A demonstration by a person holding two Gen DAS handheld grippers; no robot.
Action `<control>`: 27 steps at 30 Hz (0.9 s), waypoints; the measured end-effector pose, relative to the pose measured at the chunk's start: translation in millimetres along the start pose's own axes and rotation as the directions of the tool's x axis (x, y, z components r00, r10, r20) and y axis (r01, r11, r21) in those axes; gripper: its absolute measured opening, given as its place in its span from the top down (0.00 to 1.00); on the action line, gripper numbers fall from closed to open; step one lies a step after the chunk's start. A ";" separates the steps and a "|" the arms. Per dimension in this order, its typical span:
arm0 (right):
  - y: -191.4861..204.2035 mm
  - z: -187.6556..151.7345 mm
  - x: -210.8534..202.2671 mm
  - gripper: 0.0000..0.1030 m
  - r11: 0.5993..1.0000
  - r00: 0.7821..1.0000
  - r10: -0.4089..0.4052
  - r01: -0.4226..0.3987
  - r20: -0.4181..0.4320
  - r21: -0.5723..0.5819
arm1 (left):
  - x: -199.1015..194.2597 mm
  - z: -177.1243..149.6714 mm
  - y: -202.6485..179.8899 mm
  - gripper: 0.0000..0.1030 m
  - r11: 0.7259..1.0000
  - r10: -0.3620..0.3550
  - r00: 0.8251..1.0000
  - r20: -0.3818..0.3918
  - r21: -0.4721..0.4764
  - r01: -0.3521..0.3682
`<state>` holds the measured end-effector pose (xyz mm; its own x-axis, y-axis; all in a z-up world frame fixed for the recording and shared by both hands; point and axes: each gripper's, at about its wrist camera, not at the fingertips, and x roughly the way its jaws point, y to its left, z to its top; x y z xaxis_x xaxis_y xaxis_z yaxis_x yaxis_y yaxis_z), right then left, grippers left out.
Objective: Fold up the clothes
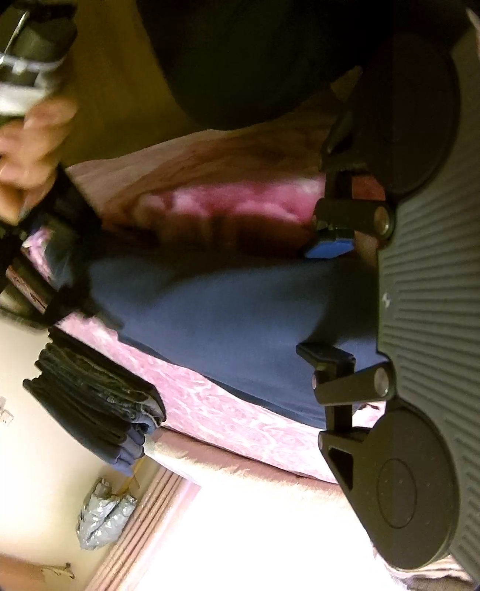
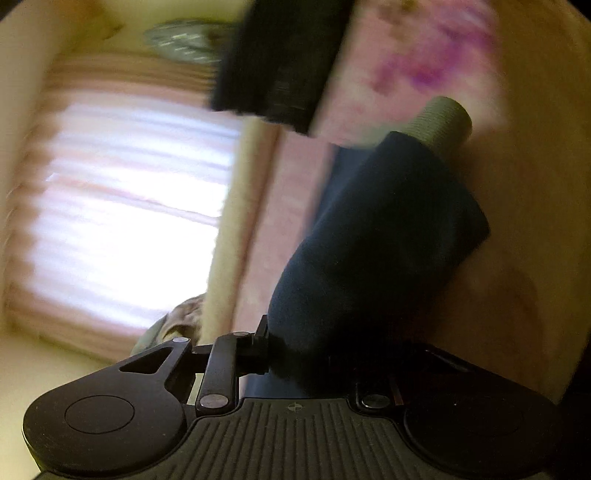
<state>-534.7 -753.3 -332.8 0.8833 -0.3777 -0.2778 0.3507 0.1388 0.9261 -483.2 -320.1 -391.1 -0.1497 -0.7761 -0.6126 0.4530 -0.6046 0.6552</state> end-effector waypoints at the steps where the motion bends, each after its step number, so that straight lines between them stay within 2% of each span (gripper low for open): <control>1: 13.2 7.2 -1.3 0.79 0.998 1.000 0.003 -0.003 0.004 -0.063 | -1.7 5.2 -0.8 0.59 1.000 -0.003 1.000 0.015 -0.015 0.003; 4: 55.6 32.0 -3.5 0.79 0.970 1.000 0.003 0.002 0.021 -0.241 | -6.1 29.9 -0.7 0.59 0.996 0.002 0.996 0.091 -0.090 0.006; 5: 75.7 38.9 -1.8 0.79 0.943 1.000 0.002 0.002 0.012 -0.334 | -8.0 39.3 0.5 0.59 0.992 0.008 0.993 0.122 -0.125 0.007; 7: 116.1 52.5 1.7 0.79 0.860 1.000 -0.003 -0.001 -0.007 -0.510 | -17.9 50.8 8.0 0.58 0.981 0.031 0.982 0.185 -0.195 0.006; 9: 170.0 48.7 8.4 0.79 0.689 0.999 -0.032 -0.009 -0.044 -0.725 | -33.2 49.7 19.0 0.58 0.967 0.063 0.974 0.218 -0.254 -0.005; 10: 187.2 28.3 10.7 0.79 0.594 0.997 -0.027 -0.040 -0.070 -0.803 | -42.9 43.9 25.2 0.57 0.958 0.082 0.972 0.222 -0.285 -0.015; 12: 220.7 -14.2 15.1 0.79 0.380 0.992 -0.022 -0.106 -0.124 -0.919 | -66.3 21.0 35.7 0.56 0.936 0.122 0.972 0.202 -0.348 -0.045; 14: 254.2 -56.7 19.6 0.79 0.143 0.984 -0.032 -0.170 -0.176 -0.975 | -94.3 -13.7 39.3 0.57 0.903 0.189 0.972 0.138 -0.413 -0.117; 15: 258.5 -92.4 21.0 0.79 0.031 0.976 -0.038 -0.213 -0.214 -0.976 | -110.0 -33.0 37.7 0.57 0.882 0.213 0.972 0.103 -0.447 -0.146; 16: 258.2 -138.1 25.9 0.78 -0.099 0.961 -0.060 -0.274 -0.269 -0.957 | -126.0 -55.2 36.0 0.57 0.855 0.224 0.973 0.060 -0.491 -0.167; 17: 253.6 -175.9 32.6 0.78 -0.183 0.945 -0.085 -0.326 -0.316 -0.927 | -142.0 -77.7 34.5 0.57 0.824 0.232 0.973 0.015 -0.535 -0.188; 20: 227.7 -291.7 60.2 0.78 -0.366 0.881 -0.183 -0.472 -0.435 -0.802 | -186.5 -135.9 15.3 0.57 0.744 0.243 0.958 -0.152 -0.605 -0.285; 23: 187.1 -379.2 97.8 0.75 -0.469 0.826 -0.300 -0.563 -0.477 -0.680 | -215.5 -181.8 2.6 0.58 0.670 0.234 0.923 -0.306 -0.638 -0.381; 25: 161.6 -411.0 107.9 0.65 -0.530 0.824 -0.342 -0.567 -0.453 -0.631 | -227.3 -201.7 0.0 0.58 0.638 0.234 0.905 -0.356 -0.646 -0.420; 27: 144.3 -414.5 104.0 0.50 -0.575 0.848 -0.307 -0.527 -0.431 -0.626 | -231.0 -211.0 2.3 0.58 0.628 0.240 0.898 -0.369 -0.646 -0.433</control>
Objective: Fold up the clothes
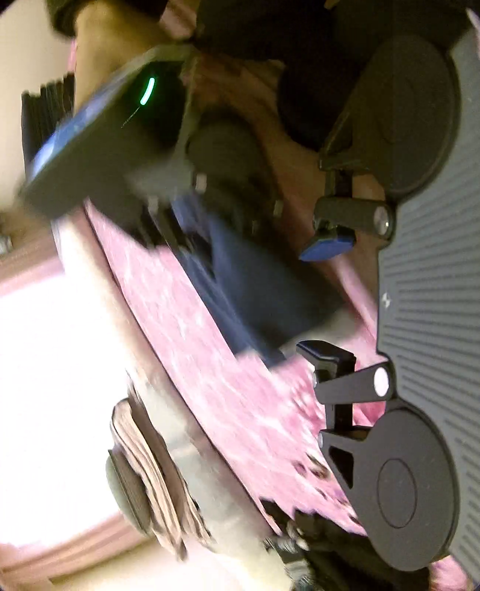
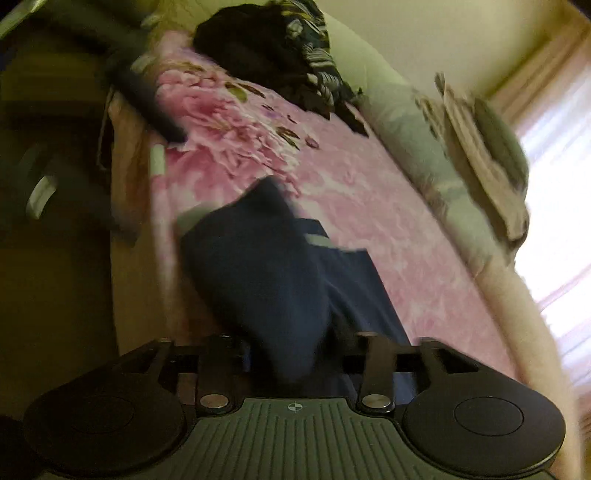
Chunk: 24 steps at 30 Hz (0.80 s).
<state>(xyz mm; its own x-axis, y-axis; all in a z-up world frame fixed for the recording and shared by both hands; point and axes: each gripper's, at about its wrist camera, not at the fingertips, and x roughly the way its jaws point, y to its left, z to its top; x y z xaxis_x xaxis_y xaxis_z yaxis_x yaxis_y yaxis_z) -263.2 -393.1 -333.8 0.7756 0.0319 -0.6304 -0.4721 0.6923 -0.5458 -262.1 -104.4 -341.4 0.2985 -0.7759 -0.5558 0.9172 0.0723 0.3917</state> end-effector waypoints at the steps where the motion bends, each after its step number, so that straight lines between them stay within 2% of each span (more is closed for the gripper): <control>1: 0.1 -5.6 -4.6 0.47 1.000 1.000 -0.001 0.000 0.017 0.026 | 2.3 -1.1 3.0 0.58 1.000 0.002 1.000 0.006 0.003 -0.002; 3: -5.4 -16.8 -15.5 0.47 0.994 0.999 0.002 -0.007 0.046 0.109 | 9.7 3.0 7.2 0.58 1.000 -0.002 1.000 0.023 0.020 0.002; 5: -15.9 -33.2 -40.2 0.47 0.970 0.996 0.004 -0.026 0.089 0.242 | 15.2 7.9 10.6 0.58 0.999 -0.022 0.998 0.051 0.035 0.020; 8: -42.9 -61.0 -84.9 0.46 0.885 0.990 -0.034 -0.035 0.139 0.465 | 21.7 14.7 17.8 0.58 0.997 -0.065 0.992 0.107 0.048 0.060; 11: -76.2 -106.3 -117.6 0.46 0.717 0.986 -0.105 -0.015 0.129 0.697 | 28.5 28.7 19.1 0.58 0.991 -0.125 0.979 0.162 0.068 0.115; 13: -100.0 -135.2 -122.7 0.32 0.570 0.987 -0.137 0.008 0.085 0.822 | 33.9 35.9 14.1 0.58 0.985 -0.159 0.970 0.182 0.103 0.142; 14: -107.7 -147.9 -124.0 0.31 0.496 0.987 -0.140 -0.001 0.081 0.868 | 37.3 38.5 10.4 0.58 0.980 -0.180 0.966 0.185 0.122 0.159; 15: -115.2 -160.5 -125.3 0.31 0.419 0.987 -0.143 -0.011 0.078 0.908 | 44.8 37.4 5.8 0.58 0.973 -0.208 0.966 0.153 0.137 0.188; 16: -122.3 -169.9 -122.2 0.31 0.362 0.987 -0.141 -0.025 0.081 0.932 | 53.0 35.7 1.1 0.58 0.964 -0.238 0.964 0.115 0.150 0.220; 18: -136.4 -188.3 -115.4 0.31 0.246 0.987 -0.136 -0.052 0.088 0.968 | 72.2 23.5 -6.6 0.58 0.942 -0.298 0.954 -0.022 0.153 0.298; 20: -150.6 -206.7 -108.7 0.31 0.126 0.986 -0.133 -0.079 0.096 0.989 | 67.8 13.4 -12.0 0.58 0.940 -0.282 0.959 -0.039 0.189 0.284; 22: -162.2 -214.9 -102.9 0.31 0.060 0.989 -0.116 -0.089 0.096 0.994 | 59.7 8.0 -13.9 0.58 0.942 -0.257 0.966 -0.034 0.215 0.258; 24: -163.8 -221.2 -108.4 0.31 0.046 0.987 -0.103 -0.118 0.122 0.992 | 48.4 10.8 -11.4 0.58 0.948 -0.220 0.975 -0.003 0.236 0.215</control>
<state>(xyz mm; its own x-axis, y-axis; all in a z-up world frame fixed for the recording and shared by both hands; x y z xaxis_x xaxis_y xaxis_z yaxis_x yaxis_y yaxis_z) -362.7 -669.4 -298.1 0.8654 0.0485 -0.4987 0.3024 0.7430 0.5971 -261.0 -149.4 -364.8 0.0902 -0.7707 -0.6308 0.8713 -0.2457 0.4248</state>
